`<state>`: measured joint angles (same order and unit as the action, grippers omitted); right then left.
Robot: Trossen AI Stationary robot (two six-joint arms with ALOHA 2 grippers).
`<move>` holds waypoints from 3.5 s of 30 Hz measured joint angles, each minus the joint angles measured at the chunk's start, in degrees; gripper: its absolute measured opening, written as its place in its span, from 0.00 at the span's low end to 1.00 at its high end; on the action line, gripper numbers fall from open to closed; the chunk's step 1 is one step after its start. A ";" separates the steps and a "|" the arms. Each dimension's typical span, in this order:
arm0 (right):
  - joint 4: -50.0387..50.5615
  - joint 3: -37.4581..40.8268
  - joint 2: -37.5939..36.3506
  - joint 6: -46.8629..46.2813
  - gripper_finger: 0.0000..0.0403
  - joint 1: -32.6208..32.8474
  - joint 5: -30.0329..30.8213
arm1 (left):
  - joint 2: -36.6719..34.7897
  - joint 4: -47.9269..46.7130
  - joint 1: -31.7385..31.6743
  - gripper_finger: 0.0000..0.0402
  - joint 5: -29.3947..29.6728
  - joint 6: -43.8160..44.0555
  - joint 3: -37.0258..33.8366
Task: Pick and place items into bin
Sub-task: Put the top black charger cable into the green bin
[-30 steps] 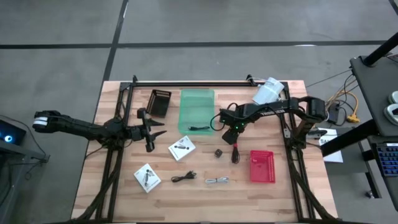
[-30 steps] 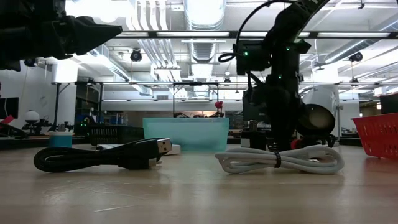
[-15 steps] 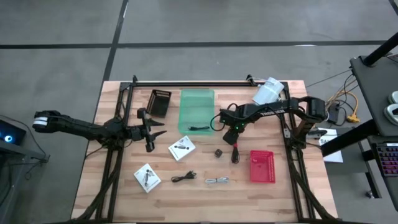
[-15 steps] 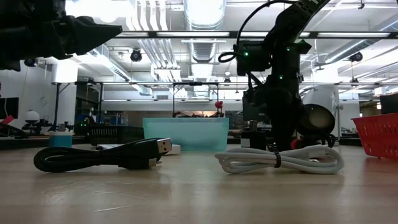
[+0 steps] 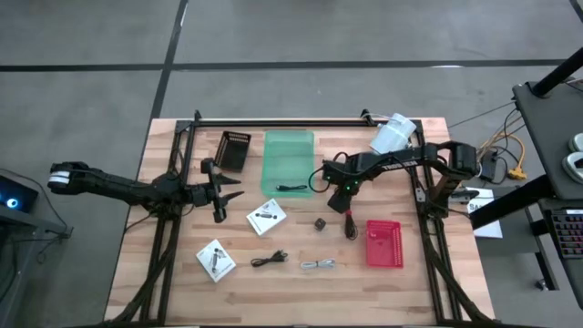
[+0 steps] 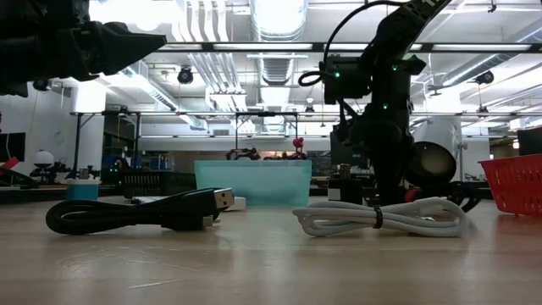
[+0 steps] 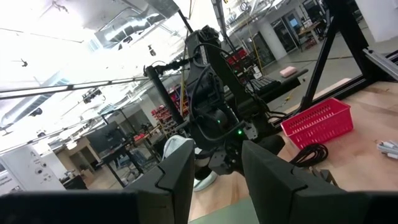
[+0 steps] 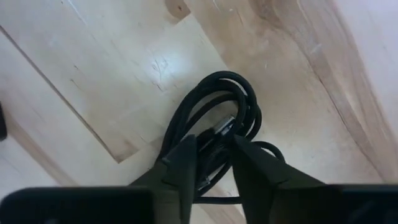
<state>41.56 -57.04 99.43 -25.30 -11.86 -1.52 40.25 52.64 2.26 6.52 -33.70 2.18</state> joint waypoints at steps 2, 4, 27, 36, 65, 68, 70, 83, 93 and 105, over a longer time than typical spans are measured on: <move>-0.01 0.00 -0.02 0.03 0.17 0.00 -0.05 | 0.00 -0.01 0.00 0.29 0.00 0.00 0.00; -0.04 -0.02 -0.06 0.07 0.13 0.00 -0.76 | 0.00 -0.01 0.00 0.29 0.00 -0.01 0.00; 3.64 -4.63 0.05 3.49 0.02 0.00 -4.94 | 0.00 -0.02 0.00 0.29 0.00 0.00 0.01; 7.17 -10.82 0.01 9.21 0.02 -0.13 -4.43 | 0.00 -0.02 0.02 0.29 0.00 0.00 0.00; 10.98 -21.62 -0.04 15.04 0.02 -0.35 10.69 | 0.01 -0.02 0.02 0.29 0.00 0.00 0.02; 10.97 -21.62 -0.04 15.34 0.02 -0.35 10.67 | 0.00 -0.02 0.00 0.29 0.00 0.00 0.00; 10.96 -21.62 -0.04 16.86 0.02 -0.35 10.67 | 0.00 0.00 0.01 0.29 0.00 0.00 0.01; 10.88 -21.70 -0.04 32.90 0.02 -0.28 -0.10 | 0.00 -0.01 0.02 0.29 0.00 -0.01 0.00; 8.86 -21.73 -0.04 43.46 0.02 -0.31 -17.45 | 0.00 0.00 0.01 0.29 0.00 0.00 0.00; -8.55 -21.41 -0.04 58.24 0.02 -0.24 -49.08 | 0.00 0.00 0.02 0.29 0.00 -0.02 0.00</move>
<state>33.02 -78.45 99.39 32.93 -12.10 -50.60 40.25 52.64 2.28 6.52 -33.71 2.17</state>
